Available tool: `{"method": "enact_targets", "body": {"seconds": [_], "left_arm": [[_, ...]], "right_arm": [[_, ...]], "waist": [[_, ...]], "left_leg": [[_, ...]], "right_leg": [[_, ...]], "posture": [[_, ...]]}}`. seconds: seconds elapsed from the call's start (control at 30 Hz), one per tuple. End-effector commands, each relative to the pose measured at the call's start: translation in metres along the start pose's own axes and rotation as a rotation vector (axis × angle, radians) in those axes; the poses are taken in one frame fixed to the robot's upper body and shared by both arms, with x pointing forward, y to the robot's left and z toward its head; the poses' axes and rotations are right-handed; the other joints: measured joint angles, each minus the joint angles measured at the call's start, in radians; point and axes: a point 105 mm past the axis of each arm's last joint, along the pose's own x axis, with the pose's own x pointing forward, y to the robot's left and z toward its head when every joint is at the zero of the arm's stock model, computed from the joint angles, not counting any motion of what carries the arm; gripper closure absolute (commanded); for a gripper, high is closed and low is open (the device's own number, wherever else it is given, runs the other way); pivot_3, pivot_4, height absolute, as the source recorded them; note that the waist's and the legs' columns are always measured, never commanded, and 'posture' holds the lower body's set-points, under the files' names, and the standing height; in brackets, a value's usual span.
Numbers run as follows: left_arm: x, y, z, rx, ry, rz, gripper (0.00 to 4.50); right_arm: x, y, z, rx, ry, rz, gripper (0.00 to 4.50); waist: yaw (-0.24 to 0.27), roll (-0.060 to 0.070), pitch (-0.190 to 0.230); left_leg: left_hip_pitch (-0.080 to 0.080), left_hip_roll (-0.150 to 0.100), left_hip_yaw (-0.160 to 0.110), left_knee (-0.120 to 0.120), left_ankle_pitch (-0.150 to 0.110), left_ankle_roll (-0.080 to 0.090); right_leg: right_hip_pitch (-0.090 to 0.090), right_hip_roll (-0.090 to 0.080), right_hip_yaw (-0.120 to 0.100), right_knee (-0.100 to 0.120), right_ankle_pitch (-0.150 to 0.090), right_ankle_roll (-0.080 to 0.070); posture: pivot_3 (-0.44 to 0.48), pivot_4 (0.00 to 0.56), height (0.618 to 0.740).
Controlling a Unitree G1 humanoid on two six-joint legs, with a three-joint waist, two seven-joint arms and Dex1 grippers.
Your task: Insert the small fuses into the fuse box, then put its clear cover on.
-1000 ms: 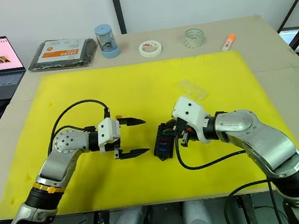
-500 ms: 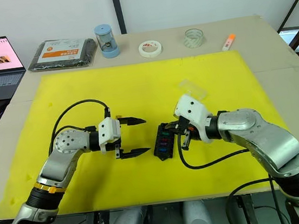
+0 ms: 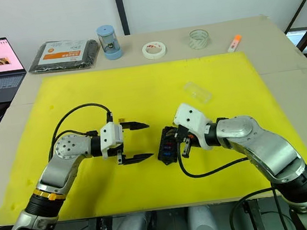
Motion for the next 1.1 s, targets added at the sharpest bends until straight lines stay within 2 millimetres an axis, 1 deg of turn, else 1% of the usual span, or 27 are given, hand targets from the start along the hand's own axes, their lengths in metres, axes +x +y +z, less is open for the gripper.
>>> {"method": "enact_targets", "body": {"seconds": [0.03, 0.2, 0.43, 0.67, 0.77, 0.87, 1.0, 1.1], "left_arm": [[-0.001, 0.002, 0.011, 0.047, -0.02, 0.003, 0.0], [-0.001, 0.002, 0.011, 0.047, -0.018, 0.003, 0.0], [-0.002, 0.004, 0.011, 0.048, -0.014, 0.009, 0.0], [-0.002, 0.005, 0.01, 0.049, -0.012, 0.014, 0.0], [-0.003, 0.006, 0.01, 0.049, -0.01, 0.018, 0.0], [-0.003, 0.006, 0.01, 0.05, -0.01, 0.021, 0.0], [-0.006, 0.006, 0.014, 0.048, -0.028, 0.024, 0.0], [-0.012, 0.01, 0.025, 0.061, -0.064, 0.042, 0.0]], "right_arm": [[0.0, -0.002, -0.003, -0.021, 0.018, -0.01, 4.47], [0.003, 0.001, -0.004, -0.022, 0.025, 0.009, 4.47], [0.003, 0.003, -0.018, -0.026, 0.1, 0.018, 4.47], [0.004, 0.004, -0.02, -0.026, 0.114, 0.028, 4.47], [0.004, 0.005, -0.024, -0.026, 0.134, 0.034, 4.47], [0.005, 0.002, -0.02, -0.03, 0.105, 0.023, 4.47], [-0.003, -0.008, 0.005, -0.068, -0.014, -0.024, 4.47], [-0.015, -0.018, 0.023, -0.062, -0.108, -0.074, 4.47]], "waist": [[0.0, 0.0, 0.0], [0.0, 0.0, 0.0], [0.0, 0.0, 0.0], [0.0, 0.0, 0.0], [0.0, 0.0, 0.0], [0.001, 0.0, 0.0], [0.0, 0.0, 0.0], [0.0, 0.0, 0.0]], "left_leg": [[0.0, 0.0, 0.0, 0.0, 0.0, 0.0], [0.0, 0.0, 0.0, 0.0, 0.0, 0.0], [0.001, 0.0, 0.0, 0.0, 0.0, 0.0], [0.001, 0.0, 0.0, 0.0, 0.0, 0.0], [0.001, 0.0, 0.0, 0.0, 0.0, 0.0], [0.001, 0.0, 0.0, 0.0, 0.0, 0.0], [0.001, 0.0, 0.0, 0.0, 0.0, 0.0], [0.0, 0.0, 0.0, 0.0, 0.0, 0.0]], "right_leg": [[0.0, 0.0, 0.0, 0.0, 0.0, 0.0], [0.0, 0.0, 0.0, 0.0, 0.0, 0.0], [0.0, 0.0, 0.0, 0.0, 0.0, 0.0], [0.001, 0.0, 0.0, 0.0, 0.0, 0.0], [0.001, 0.0, 0.0, 0.0, 0.0, 0.0], [0.002, 0.0, 0.0, 0.0, 0.0, 0.0], [0.001, 0.0, 0.0, 0.0, 0.0, 0.0], [0.001, 0.0, 0.0, 0.0, 0.0, 0.0]], "posture": [[0.0, 0.15, 0.74], [0.0, 0.15, 0.74], [0.0, 0.15, 0.74], [0.0, 0.15, 0.74], [0.0, 0.15, 0.74], [0.0, 0.15, 0.74], [0.0, 0.15, 0.74], [0.0, 0.15, 0.74]]}}
